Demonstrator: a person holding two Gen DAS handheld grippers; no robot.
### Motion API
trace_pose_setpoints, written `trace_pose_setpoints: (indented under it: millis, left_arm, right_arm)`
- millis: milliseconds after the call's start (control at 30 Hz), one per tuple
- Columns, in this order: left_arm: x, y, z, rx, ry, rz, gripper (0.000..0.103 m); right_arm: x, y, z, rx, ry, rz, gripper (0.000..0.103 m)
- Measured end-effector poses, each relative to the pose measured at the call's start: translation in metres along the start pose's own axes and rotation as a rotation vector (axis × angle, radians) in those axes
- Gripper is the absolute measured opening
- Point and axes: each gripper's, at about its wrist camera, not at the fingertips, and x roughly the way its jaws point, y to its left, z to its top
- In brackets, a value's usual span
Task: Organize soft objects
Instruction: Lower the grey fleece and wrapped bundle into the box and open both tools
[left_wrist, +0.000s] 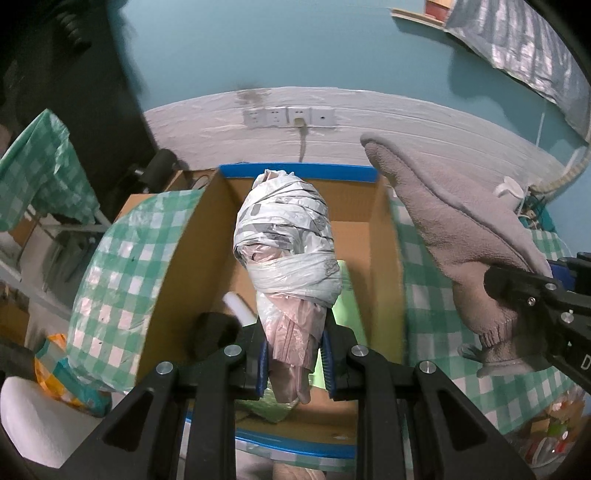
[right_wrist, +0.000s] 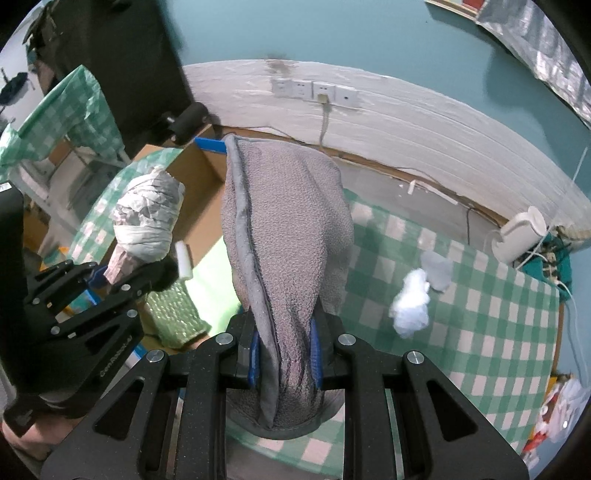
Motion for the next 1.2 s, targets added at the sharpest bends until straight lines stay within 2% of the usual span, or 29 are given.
trace_pose_setpoints:
  millis: [400,600,667,733,767,833,867,1033,1100,1200]
  left_arm:
    - [0.020,0.045,-0.001,-0.067,0.033,0.043,0.023]
    - [0.035,0.059,-0.005,-0.084,0.064,0.059,0.023]
    - [0.042,0.064,-0.007,-0.090,0.084,0.061,0.026]
    - [0.046,0.067,-0.008,-0.099,0.094,0.069,0.030]
    - [0.047,0.068,-0.008,-0.101,0.092,0.071,0.034]
    - [0.049,0.071,-0.009,-0.106,0.099,0.082,0.056]
    - [0.049,0.071,-0.009,-0.108,0.096,0.086,0.059]
    - [0.049,0.076,-0.009,-0.106,0.084,0.102,0.062]
    - [0.049,0.077,-0.010,-0.108,0.087,0.105,0.062]
    - [0.048,0.078,-0.009,-0.111,0.085,0.102,0.062]
  right_arm:
    - [0.035,0.042,0.027,-0.025,0.044,0.058,0.019]
    - [0.054,0.058,0.032,-0.046,0.073,0.057,0.019]
    - [0.060,0.060,0.033,-0.044,0.083,0.057,0.020]
    - [0.064,0.061,0.033,-0.043,0.089,0.062,0.025]
    - [0.066,0.062,0.034,-0.042,0.089,0.066,0.031]
    - [0.068,0.064,0.035,-0.040,0.092,0.054,0.036]
    - [0.069,0.066,0.036,-0.041,0.094,0.044,0.038]
    - [0.071,0.071,0.037,-0.053,0.098,0.043,0.045]
    - [0.069,0.073,0.037,-0.056,0.094,0.042,0.053]
    - [0.064,0.075,0.038,-0.062,0.075,0.026,0.059]
